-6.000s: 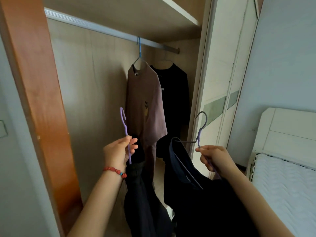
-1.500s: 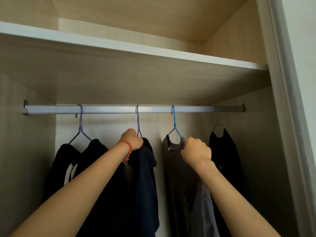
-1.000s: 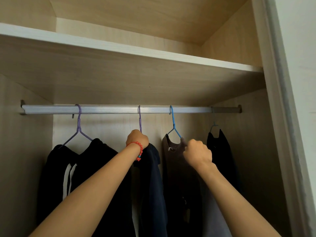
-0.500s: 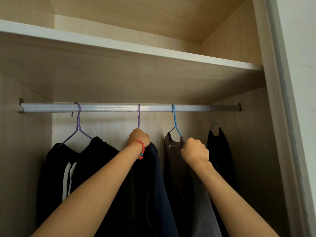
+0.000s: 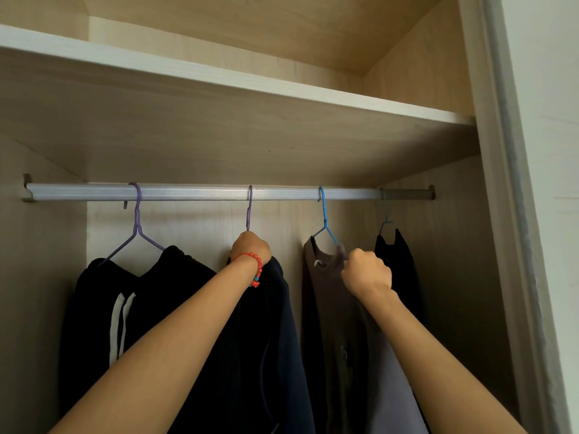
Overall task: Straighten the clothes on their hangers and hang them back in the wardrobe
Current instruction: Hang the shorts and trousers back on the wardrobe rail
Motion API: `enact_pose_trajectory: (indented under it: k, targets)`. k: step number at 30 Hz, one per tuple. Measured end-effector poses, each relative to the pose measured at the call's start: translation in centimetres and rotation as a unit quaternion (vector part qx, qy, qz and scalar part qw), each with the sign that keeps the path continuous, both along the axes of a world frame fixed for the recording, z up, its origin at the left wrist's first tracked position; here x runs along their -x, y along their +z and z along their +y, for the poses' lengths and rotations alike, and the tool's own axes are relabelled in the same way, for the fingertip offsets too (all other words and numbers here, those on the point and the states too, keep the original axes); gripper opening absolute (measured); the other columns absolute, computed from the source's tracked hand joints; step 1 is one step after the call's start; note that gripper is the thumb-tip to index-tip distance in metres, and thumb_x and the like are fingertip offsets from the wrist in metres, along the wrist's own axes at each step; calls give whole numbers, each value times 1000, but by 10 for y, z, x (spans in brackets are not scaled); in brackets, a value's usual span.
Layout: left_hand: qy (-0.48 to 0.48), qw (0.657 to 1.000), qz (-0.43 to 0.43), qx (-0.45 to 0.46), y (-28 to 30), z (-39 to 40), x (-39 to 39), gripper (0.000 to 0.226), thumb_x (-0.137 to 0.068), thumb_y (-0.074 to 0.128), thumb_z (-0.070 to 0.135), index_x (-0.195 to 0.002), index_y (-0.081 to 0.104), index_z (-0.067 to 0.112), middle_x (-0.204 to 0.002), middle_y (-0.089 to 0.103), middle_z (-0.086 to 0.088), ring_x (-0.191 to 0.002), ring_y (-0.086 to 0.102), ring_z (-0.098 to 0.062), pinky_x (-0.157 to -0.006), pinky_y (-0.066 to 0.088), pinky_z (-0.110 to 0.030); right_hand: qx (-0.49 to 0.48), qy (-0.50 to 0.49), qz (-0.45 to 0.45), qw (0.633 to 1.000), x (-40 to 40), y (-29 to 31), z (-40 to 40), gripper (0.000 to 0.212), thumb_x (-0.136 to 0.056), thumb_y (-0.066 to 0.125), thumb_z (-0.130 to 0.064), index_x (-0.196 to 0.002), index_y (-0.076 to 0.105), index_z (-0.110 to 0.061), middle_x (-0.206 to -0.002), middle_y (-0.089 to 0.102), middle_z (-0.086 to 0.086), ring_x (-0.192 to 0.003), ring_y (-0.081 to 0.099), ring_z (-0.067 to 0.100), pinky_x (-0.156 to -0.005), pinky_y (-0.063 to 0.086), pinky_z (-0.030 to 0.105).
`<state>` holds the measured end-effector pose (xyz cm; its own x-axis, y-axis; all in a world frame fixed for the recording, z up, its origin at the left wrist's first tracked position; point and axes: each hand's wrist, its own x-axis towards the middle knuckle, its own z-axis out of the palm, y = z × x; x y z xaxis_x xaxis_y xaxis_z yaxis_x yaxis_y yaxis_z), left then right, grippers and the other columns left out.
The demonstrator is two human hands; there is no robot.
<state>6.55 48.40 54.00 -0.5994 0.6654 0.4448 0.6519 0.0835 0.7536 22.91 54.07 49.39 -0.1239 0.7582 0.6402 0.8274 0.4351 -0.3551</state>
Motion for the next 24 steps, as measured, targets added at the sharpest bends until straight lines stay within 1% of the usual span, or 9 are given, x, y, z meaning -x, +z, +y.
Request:
enact_pose_trajectory:
  k: [3, 6, 9, 11, 13, 17, 20, 22, 24]
  targets:
    - [7, 1000, 15, 11, 0, 0, 2, 20, -91, 38, -3, -103, 53, -7, -79, 47, -13, -93, 55, -36, -86, 47, -39, -5, 2, -6, 1000, 0, 0, 1, 27, -95, 42, -13, -120, 51, -9, -112, 61, 16, -102, 59, 35, -74, 45, 35]
    - [13, 999, 31, 5, 0, 0, 5, 27, -92, 39, -1, -114, 52, -10, -73, 48, -12, -87, 59, -32, -79, 47, -35, -7, 6, -5, 1000, 1, 0, 1, 28, -95, 41, -13, -121, 51, -10, -111, 62, 16, -101, 59, 35, -74, 45, 35]
    - [18, 998, 61, 5, -1, -3, 5, 19, -91, 42, 4, -102, 55, -6, -89, 60, -18, -72, 56, -27, -63, 44, -31, -7, 7, -1, 1000, 0, 0, 0, 28, -95, 40, -15, -121, 51, -10, -111, 61, 17, -102, 58, 36, -75, 45, 35]
    - [25, 996, 88, 6, 0, -5, 6, 13, -90, 44, 6, -86, 53, -2, -105, 62, -22, -69, 54, -24, -58, 41, -29, -5, 7, 2, 1000, 0, -1, 0, 30, -96, 39, -17, -123, 50, -10, -112, 61, 17, -103, 58, 37, -77, 46, 36]
    - [27, 993, 115, 15, -1, -7, 5, 18, -90, 45, 9, -73, 48, 2, -112, 61, -24, -66, 52, -22, -56, 41, -28, -5, 8, 6, 1000, -1, -1, -1, 30, -97, 38, -19, -122, 50, -9, -112, 61, 18, -103, 58, 37, -78, 46, 36]
    - [54, 975, 210, 43, 3, -26, 4, 26, -92, 47, 24, -95, 56, 0, -109, 61, -20, -87, 56, -31, -72, 43, -33, 3, 8, 30, 1000, 0, -4, 1, 33, -97, 36, -26, -109, 56, -2, -111, 62, 19, -102, 57, 38, -78, 45, 37]
    - [189, 935, 300, 33, 10, -54, 18, 35, -92, 46, 33, -105, 58, 4, -119, 53, -20, -110, 48, -35, -90, 39, -40, 4, 8, 36, 999, -2, -6, 2, 30, -94, 40, -24, -104, 57, -2, -111, 61, 19, -104, 56, 39, -79, 45, 38]
    - [268, 917, 294, 26, 14, -70, 40, 41, -90, 48, 34, -113, 55, 1, -126, 46, -22, -119, 40, -37, -98, 33, -44, 2, 7, 38, 999, -3, -6, 1, 29, -93, 41, -23, -104, 57, -2, -111, 61, 20, -104, 56, 40, -78, 44, 37]
    - [300, 920, 247, 48, 16, -83, 64, 44, -87, 52, 31, -118, 52, -1, -131, 40, -25, -122, 36, -39, -101, 31, -48, -2, 8, 40, 999, -3, -6, 0, 29, -93, 41, -23, -103, 57, -1, -110, 61, 20, -103, 56, 40, -75, 43, 35]
